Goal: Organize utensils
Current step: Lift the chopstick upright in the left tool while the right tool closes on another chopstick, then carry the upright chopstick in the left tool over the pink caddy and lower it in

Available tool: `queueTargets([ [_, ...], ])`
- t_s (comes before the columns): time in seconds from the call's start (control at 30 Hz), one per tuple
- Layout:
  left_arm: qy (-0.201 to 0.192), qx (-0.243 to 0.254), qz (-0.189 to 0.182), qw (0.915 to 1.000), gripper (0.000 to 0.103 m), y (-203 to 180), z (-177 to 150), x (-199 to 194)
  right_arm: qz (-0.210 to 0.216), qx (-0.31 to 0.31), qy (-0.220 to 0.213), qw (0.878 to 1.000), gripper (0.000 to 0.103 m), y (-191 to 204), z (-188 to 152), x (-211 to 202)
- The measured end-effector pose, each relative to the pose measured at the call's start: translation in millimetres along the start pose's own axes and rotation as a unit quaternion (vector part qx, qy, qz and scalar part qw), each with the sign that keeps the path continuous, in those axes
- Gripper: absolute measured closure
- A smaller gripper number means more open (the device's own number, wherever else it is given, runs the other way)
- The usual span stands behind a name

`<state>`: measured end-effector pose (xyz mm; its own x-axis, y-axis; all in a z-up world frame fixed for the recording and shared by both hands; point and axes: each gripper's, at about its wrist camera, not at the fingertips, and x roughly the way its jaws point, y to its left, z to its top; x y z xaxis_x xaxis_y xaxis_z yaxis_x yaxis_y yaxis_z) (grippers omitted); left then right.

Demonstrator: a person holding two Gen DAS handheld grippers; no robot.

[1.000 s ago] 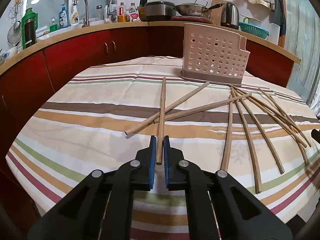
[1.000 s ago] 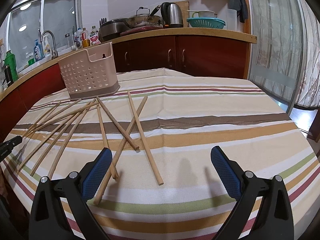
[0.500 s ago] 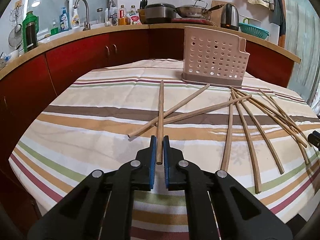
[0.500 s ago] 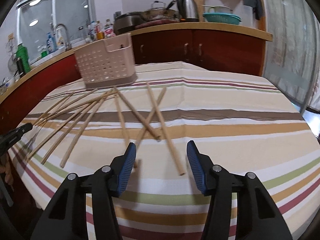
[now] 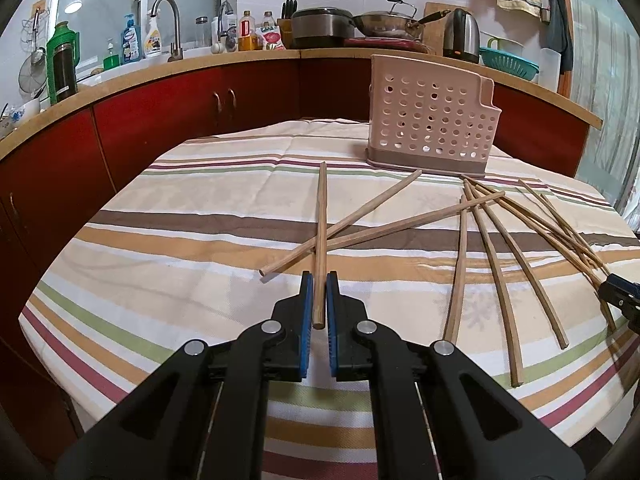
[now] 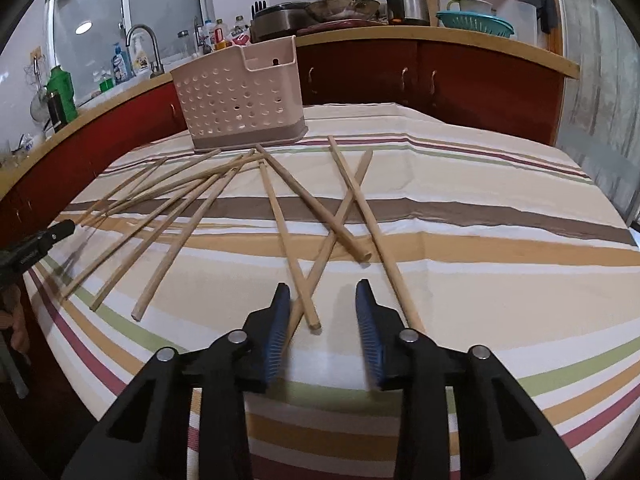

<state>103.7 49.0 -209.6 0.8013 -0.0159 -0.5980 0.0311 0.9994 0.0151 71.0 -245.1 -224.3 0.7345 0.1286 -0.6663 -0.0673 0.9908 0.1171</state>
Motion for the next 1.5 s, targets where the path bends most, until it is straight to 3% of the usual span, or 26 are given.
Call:
queueTargets([
  [0.1,0.001,-0.001,0.0,1.0,0.096,1,0,1,0.012,-0.003,-0.002,1.0,0.082,1,-1,-2],
  [0.27,0.002,-0.001,0.001,1.0,0.096,3,0,1,0.023,-0.009,-0.005,1.0,0.092,4,-3,-3],
  [0.57,-0.011,-0.004,0.005,0.9999,0.096,8,1,-7,0.021,-0.016,-0.032,0.999,0.093,6,-2,-22],
  [0.77,-0.033,-0.007,0.006,0.9994,0.096,8,7,-24,0.021,-0.029,-0.077,0.996,0.094,14,12,-51],
  [1.17,-0.127,-0.017,0.018,0.9917,0.096,19,49,-94,0.032,-0.039,-0.171,0.984,0.097,25,54,-112],
  [1.5,-0.16,-0.027,0.0,0.9868,0.096,24,81,-123,0.049,-0.039,-0.198,0.978,0.097,31,84,-122],
])
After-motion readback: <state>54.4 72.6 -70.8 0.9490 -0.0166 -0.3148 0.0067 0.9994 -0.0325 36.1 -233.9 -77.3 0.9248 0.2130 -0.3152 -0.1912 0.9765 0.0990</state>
